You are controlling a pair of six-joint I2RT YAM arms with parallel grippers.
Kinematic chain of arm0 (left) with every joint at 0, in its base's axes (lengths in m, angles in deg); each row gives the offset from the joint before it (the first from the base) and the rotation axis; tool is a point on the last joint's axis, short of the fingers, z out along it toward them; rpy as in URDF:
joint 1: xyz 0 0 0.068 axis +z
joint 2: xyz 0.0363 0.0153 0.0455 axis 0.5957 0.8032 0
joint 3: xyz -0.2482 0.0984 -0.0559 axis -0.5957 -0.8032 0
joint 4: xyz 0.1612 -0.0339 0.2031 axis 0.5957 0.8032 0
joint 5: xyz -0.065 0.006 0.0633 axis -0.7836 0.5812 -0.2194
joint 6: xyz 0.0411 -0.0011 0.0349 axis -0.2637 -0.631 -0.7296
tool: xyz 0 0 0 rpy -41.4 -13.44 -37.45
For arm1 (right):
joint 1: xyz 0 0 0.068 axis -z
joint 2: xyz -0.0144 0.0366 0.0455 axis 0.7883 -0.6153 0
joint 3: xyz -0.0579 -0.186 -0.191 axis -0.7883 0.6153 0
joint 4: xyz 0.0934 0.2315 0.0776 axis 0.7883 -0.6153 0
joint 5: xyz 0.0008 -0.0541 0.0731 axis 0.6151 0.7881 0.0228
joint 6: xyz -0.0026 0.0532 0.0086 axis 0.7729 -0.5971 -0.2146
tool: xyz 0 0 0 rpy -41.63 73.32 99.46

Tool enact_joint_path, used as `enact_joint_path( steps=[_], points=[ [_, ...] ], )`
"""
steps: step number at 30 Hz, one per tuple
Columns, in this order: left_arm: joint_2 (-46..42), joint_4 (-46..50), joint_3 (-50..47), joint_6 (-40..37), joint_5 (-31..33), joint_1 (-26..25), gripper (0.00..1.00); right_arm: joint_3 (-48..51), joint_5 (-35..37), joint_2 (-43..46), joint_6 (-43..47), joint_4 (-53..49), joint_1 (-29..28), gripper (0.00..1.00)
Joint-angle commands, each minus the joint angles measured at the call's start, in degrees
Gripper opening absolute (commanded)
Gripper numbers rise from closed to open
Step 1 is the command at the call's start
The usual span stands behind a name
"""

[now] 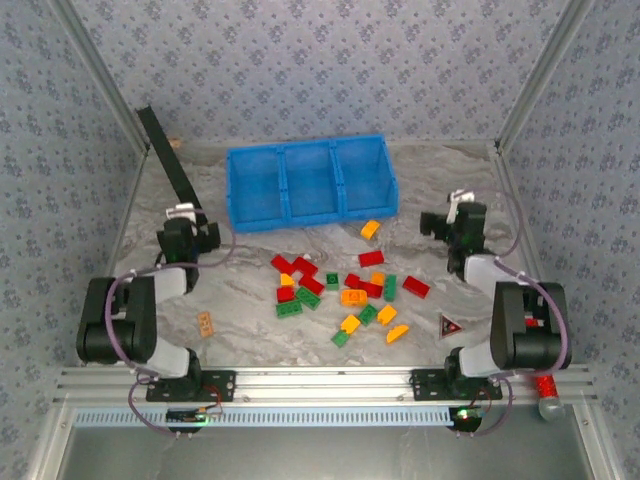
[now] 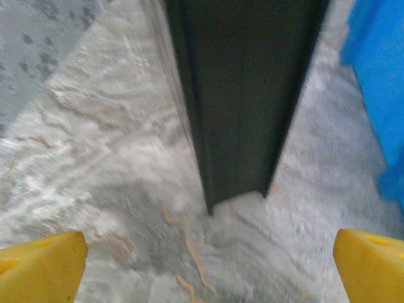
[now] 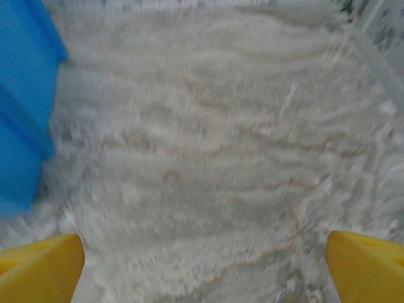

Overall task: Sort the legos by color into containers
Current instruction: Pick up the lego from the middle-right of the table.

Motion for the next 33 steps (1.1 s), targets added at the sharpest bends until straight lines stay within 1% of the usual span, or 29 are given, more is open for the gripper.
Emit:
enact_joint_path(
  steps=[1, 4, 7, 10, 13, 14, 19, 23, 28, 33],
  points=[
    [-6.8, 20.0, 11.0, 4.6, 5.0, -0.9, 1.0, -7.6, 4.1, 5.9, -9.2, -21.1, -0.9, 1.0],
    [-8.3, 33.0, 19.7, 6.9, 4.6, -2.5, 1.0, -11.8, 4.5, 9.0, -18.4, -33.1, -1.6, 0.99],
    [-7.4, 44.0, 29.8, 6.5, 3.9, -5.2, 1.0, -13.6, 3.9, 11.2, -27.7, -43.1, -2.5, 0.95],
    [-5.9, 49.3, 36.8, 4.4, 3.9, -8.4, 0.99, -11.8, 3.4, 14.6, -35.7, -49.5, -5.0, 0.91],
    [-4.7, 50.9, 40.6, 2.7, 3.2, -10.9, 1.0, -8.9, 2.3, 17.5, -42.6, -53.9, -7.9, 0.89],
    [-4.2, 51.2, 41.6, 2.5, 2.7, -11.5, 1.0, -8.1, 2.0, 17.9, -44.4, -55.2, -9.1, 0.9],
    [-2.3, 51.9, 44.4, 2.2, -0.8, -13.2, 1.0, -4.7, 2.1, 18.8, -49.1, -57.3, -14.6, 0.9],
    [-1.0, 52.5, 46.0, 0.9, -2.7, -14.2, 1.0, -1.6, 2.6, 19.1, -50.8, -56.9, -17.2, 0.9],
    [0.1, 54.3, 48.2, -0.7, -4.2, -14.9, 1.0, 1.7, 2.2, 18.1, -51.5, -54.6, -19.0, 0.91],
    [-0.1, 54.4, 48.8, -0.9, -6.1, -15.1, 1.0, 4.1, 1.4, 16.9, -50.8, -50.8, -19.3, 0.92]
  ],
)
